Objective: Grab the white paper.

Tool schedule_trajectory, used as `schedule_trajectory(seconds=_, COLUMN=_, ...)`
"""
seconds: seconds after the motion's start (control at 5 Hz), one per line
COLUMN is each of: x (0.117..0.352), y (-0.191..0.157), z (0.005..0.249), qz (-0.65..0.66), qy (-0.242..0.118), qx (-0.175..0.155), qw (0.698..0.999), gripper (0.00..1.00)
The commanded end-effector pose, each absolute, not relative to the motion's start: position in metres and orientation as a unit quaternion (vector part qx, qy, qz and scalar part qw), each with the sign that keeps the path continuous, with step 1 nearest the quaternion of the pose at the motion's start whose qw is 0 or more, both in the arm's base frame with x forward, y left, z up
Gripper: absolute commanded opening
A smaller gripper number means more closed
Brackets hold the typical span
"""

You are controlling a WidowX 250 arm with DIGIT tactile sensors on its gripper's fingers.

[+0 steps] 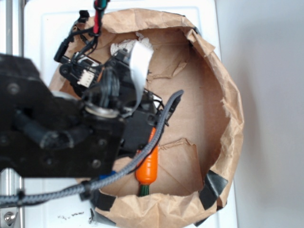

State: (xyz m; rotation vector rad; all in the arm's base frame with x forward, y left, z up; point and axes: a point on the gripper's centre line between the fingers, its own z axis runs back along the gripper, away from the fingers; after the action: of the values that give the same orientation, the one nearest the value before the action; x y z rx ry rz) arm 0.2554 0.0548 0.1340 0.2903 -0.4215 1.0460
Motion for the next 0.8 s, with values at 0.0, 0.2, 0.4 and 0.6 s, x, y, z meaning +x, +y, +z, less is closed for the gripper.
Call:
schedule_trajectory(seconds=0.0, x=0.248, y=0.066, z=0.159, qz=0.499, qy=-0.219, qx=0.128, qw=0.828, gripper=1.00)
schedule_trajectory(seconds=0.2, x=0.263, y=0.076, z=0.145, qz=0.556, qy=-0.296, qx=0.094, qw=0.771, gripper=1.00)
schedule_trajectory(seconds=0.4, x=0.301, y=0.095, z=0.121, qz=0.608, qy=-0.296, qx=0.059, qw=0.734, gripper=1.00)
schedule_trajectory(seconds=0.6, x=0.307, y=0.101, z=0.117, qz=0.636, qy=-0.299, qx=0.064, qw=0.709, gripper=1.00)
